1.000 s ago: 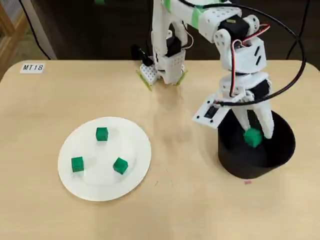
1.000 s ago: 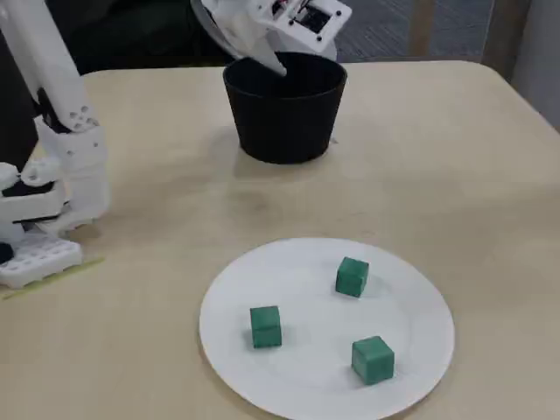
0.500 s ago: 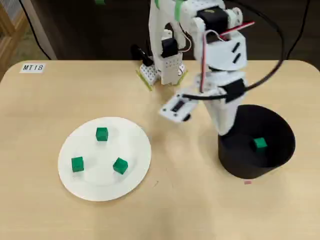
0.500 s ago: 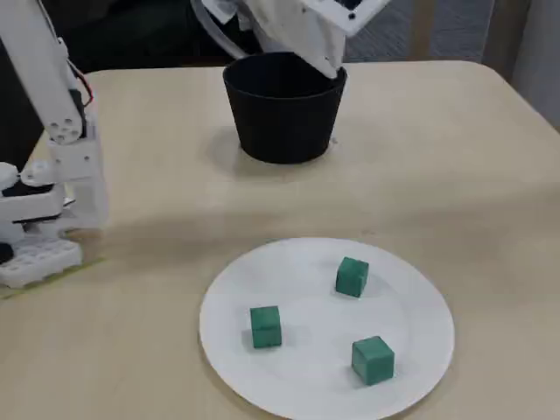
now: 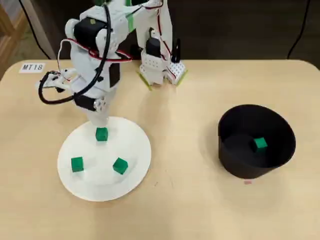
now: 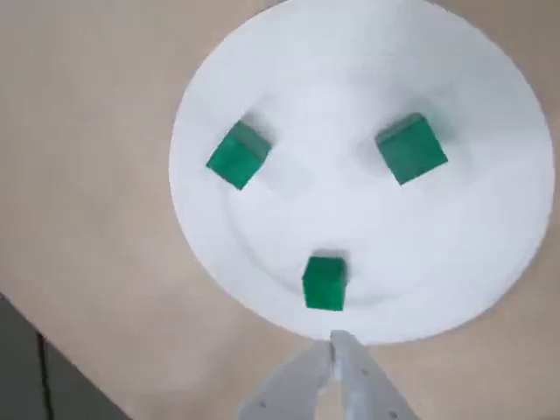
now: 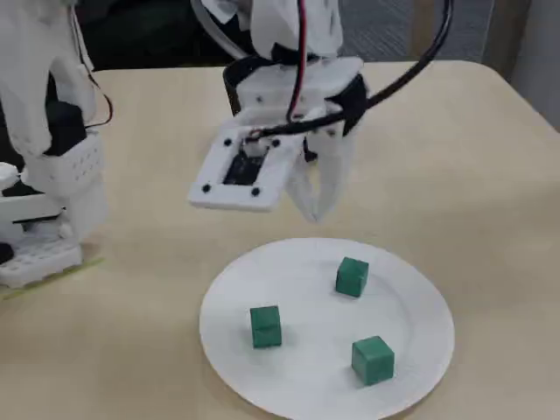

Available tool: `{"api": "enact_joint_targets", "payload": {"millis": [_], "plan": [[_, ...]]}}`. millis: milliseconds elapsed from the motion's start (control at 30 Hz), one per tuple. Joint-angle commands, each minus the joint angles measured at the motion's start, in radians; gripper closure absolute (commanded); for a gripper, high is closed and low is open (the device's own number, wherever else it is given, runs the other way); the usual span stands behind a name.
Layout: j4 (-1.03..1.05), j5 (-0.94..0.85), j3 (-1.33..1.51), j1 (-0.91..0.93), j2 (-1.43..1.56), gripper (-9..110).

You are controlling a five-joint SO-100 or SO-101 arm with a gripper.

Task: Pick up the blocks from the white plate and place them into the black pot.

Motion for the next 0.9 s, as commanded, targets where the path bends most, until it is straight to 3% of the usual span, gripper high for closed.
{"api": "enact_joint_targets", "payload": {"millis": [0,167,367,467,600,867], "plan": [[-0.008,0.156,-0.086,0.012,-0.037,104],[-0.005,0.318,-0.212,0.021,-0.178,104],[0.075,0.328,-0.534,0.061,-0.436,103],[0.120,0.308,-0.670,0.084,-0.541,90],[0.132,0.270,-0.683,0.109,-0.558,80],[0.137,0.268,-0.584,0.110,-0.514,72]]}}
